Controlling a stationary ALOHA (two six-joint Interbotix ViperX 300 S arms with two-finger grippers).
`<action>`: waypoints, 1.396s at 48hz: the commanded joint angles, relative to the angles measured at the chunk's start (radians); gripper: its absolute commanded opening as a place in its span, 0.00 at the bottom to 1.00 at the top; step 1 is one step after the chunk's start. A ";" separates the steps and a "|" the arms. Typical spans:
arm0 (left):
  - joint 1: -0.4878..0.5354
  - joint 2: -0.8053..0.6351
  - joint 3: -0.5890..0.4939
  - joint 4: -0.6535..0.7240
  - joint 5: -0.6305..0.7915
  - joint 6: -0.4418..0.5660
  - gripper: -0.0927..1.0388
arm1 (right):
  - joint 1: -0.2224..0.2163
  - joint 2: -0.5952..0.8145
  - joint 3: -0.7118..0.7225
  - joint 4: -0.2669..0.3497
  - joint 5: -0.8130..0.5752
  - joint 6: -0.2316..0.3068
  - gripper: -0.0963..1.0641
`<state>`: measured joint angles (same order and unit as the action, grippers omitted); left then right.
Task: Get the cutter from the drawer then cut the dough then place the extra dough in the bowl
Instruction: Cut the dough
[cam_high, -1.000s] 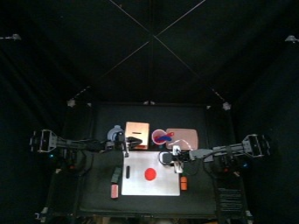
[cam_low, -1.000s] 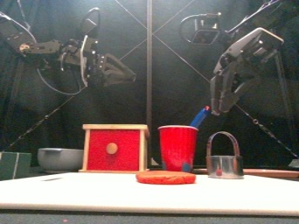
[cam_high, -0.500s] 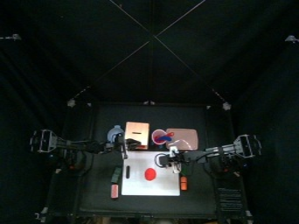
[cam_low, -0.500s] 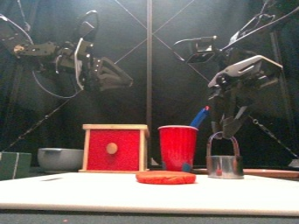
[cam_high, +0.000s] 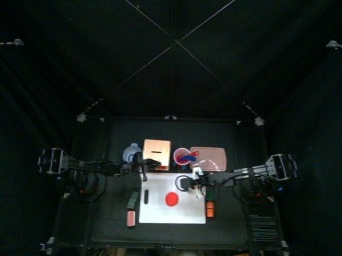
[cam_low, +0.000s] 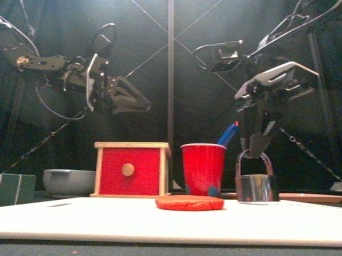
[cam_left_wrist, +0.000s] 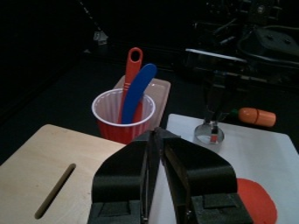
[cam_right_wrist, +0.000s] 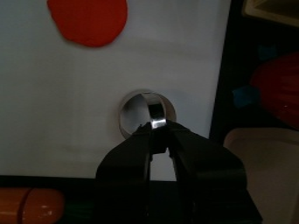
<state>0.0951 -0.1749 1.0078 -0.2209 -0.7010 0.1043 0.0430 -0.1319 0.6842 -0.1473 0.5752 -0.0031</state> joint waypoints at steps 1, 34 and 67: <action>-0.002 -0.003 -0.011 0.000 -0.008 0.002 0.59 | 0.005 -0.015 -0.044 -0.005 0.006 0.014 0.49; -0.002 -0.003 0.003 -0.015 -0.008 0.002 0.59 | 0.115 0.175 -0.331 -0.005 0.074 0.058 0.50; 0.003 -0.002 0.037 -0.043 -0.008 0.003 0.59 | 0.132 0.222 -0.383 -0.097 0.083 0.256 0.50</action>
<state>0.0966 -0.1733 1.0523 -0.2638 -0.6995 0.1058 0.1687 0.1104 0.3283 -0.2470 0.6611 0.2516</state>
